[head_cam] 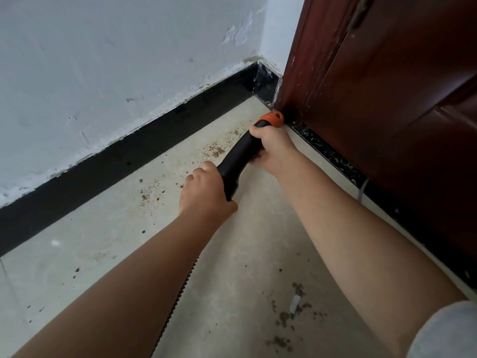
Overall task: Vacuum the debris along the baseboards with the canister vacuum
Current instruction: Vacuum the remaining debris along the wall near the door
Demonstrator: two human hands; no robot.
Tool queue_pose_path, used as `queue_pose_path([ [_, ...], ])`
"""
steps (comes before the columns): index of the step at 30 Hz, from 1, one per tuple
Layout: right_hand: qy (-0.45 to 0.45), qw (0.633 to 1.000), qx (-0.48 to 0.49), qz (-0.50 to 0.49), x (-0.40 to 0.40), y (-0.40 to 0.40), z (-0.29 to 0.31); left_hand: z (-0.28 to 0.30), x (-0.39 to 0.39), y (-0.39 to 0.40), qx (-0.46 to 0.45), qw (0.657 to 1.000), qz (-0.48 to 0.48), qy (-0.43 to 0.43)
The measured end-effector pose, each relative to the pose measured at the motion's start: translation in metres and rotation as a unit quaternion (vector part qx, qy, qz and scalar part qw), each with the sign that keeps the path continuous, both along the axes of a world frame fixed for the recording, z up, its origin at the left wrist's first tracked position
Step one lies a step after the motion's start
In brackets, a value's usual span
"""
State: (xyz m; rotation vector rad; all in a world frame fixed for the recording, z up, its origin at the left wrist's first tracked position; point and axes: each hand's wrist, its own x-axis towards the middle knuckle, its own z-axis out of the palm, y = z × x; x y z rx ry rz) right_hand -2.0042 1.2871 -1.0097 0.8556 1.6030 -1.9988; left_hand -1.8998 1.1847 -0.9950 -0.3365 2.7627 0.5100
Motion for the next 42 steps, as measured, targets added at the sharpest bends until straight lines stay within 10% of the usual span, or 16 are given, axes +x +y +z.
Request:
queue_pose_path([
  [27, 0.022, 0.999, -0.042, 0.02, 0.031, -0.037, 0.016, 0.019, 0.04, -0.011, -0.057, 0.996, 0.062, 0.006],
  [42, 0.002, 0.98, 0.015, 0.198, 0.164, -0.213, 0.041, 0.03, 0.182, -0.178, -0.009, 0.983, 0.185, 0.001],
])
